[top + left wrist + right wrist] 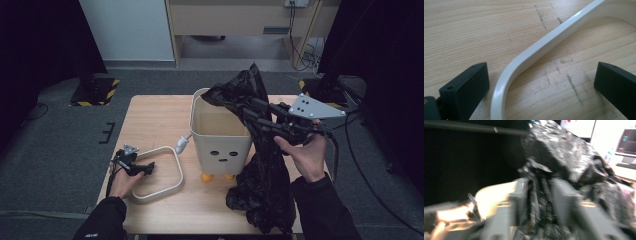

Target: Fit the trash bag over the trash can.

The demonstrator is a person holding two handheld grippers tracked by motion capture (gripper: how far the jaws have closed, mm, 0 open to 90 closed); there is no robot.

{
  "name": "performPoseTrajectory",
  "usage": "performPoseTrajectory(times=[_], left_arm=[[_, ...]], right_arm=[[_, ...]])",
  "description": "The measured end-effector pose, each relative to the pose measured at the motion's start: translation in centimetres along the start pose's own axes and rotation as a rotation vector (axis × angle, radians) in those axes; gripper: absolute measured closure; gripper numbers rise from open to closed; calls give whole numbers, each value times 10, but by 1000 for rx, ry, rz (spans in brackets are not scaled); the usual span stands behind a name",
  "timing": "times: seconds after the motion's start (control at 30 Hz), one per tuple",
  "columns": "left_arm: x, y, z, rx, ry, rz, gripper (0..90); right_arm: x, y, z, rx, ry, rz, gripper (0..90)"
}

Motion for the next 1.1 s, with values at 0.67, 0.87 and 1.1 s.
performPoseTrajectory(times=[0.67, 0.87, 1.1], left_arm=[[0, 0, 0, 0, 0, 1, 0], [0, 0, 0, 1, 0, 1, 0], [0, 0, 0, 1, -1, 0, 0]], right_arm=[[-28, 26, 20, -77, -4, -100, 900], [-11, 28, 40, -104, 145, -75, 900], [10, 24, 57, -113, 265, -10, 802]])
Point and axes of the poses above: each handheld gripper's, and its own axes: z roughly forward along the jaws, x roughly out of its underside, y roughly to its left, the point moved 1 cm from there along z, roughly forward along the jaws, and after that the axes turned 8 degrees about z, right-handed, at the moved point
